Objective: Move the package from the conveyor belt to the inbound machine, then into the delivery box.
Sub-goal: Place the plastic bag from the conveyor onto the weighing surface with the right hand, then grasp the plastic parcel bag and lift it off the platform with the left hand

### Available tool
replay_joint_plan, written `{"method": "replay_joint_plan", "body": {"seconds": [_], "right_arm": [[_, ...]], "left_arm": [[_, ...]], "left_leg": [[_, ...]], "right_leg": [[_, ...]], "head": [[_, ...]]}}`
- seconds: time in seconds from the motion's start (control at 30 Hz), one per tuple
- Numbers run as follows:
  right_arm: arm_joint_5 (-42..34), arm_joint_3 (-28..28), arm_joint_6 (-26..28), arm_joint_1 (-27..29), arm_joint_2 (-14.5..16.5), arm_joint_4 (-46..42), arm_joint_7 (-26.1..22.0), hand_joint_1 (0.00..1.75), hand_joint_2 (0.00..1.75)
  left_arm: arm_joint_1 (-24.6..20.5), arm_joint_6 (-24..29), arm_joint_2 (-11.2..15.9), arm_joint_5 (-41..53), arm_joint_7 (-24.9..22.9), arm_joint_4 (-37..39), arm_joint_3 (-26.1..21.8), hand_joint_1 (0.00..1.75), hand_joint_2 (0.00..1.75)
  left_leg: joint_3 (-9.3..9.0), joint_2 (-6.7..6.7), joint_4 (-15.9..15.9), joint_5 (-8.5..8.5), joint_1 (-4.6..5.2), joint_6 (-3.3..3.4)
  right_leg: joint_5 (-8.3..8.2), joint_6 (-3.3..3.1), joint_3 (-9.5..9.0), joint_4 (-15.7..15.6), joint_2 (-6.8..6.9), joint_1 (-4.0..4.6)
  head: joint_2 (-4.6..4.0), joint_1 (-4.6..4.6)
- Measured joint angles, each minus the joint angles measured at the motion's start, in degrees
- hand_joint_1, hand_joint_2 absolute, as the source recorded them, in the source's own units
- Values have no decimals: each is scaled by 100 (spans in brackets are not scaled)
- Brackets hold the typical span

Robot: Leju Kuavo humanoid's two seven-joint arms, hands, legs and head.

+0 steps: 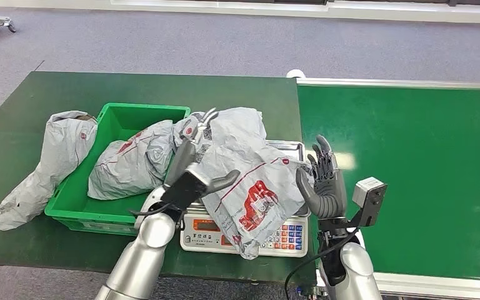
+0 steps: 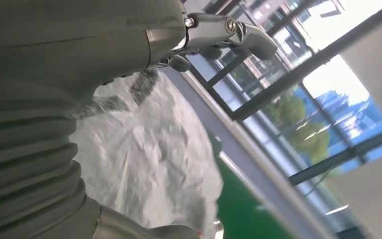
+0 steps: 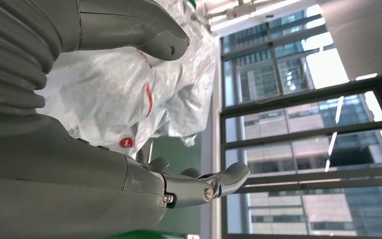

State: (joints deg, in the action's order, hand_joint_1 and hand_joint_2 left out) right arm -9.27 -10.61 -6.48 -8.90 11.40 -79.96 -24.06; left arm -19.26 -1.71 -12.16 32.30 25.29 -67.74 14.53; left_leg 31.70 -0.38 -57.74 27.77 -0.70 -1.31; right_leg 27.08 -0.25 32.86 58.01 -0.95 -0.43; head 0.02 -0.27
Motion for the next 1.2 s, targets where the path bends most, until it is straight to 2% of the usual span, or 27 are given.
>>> {"method": "replay_joint_plan", "body": {"seconds": [0.23, 0.5, 0.77, 1.03, 1.07, 1.1, 1.2], "right_arm": [[-196, -17, -131, -150, -16, -134, -103, 0, 175], [-213, -17, -119, -240, -60, -134, -98, 0, 175], [-203, -15, -135, -241, -129, -93, -134, 0, 175], [-332, -15, -301, -312, -180, -93, -29, 0, 175], [-336, -15, -310, -310, -186, -93, -20, 0, 175], [-339, -15, -319, -306, -195, -94, -14, 0, 175], [-342, -17, -336, -306, -215, -96, -11, 0, 175]], "left_arm": [[-1252, -155, 49, 1312, 397, 2015, 600, 0, 175], [-1805, -342, 52, 1484, 551, 3089, 917, 0, 175], [-2249, -1763, 91, 1791, 1393, 3909, 1500, 0, 175], [-2685, -3456, 118, 1821, 1484, 4277, 2292, 2, 175], [-2724, -3680, 140, 1760, 1488, 4290, 2409, 8, 175], [-2762, -3880, 165, 1700, 1492, 4298, 2530, 31, 175], [-2852, -4152, 234, 1562, 1499, 4302, 2826, 150, 175]], "left_leg": [[1, 4, 0, -12, 9, 7], [3, 2, 0, -13, 9, 7], [5, 1, 0, -15, 12, 11], [5, -3, 0, -17, 14, 13], [5, -4, 0, -17, 13, 13], [5, -4, 0, -17, 13, 13], [4, -4, 0, -17, 13, 13]], "right_leg": [[-16, 5, 2, 0, -6, -1], [-17, 7, 2, 0, -3, -2], [-17, 7, 2, 0, -1, -2], [-18, 7, -1, 0, 3, -3], [-17, 7, -2, 0, 4, -3], [-17, 7, -2, 0, 5, -3], [-17, 7, -4, 0, 6, -3]], "head": [[0, 1], [0, 1], [0, 1], [0, 1], [0, 1], [0, 0], [0, 0]]}}
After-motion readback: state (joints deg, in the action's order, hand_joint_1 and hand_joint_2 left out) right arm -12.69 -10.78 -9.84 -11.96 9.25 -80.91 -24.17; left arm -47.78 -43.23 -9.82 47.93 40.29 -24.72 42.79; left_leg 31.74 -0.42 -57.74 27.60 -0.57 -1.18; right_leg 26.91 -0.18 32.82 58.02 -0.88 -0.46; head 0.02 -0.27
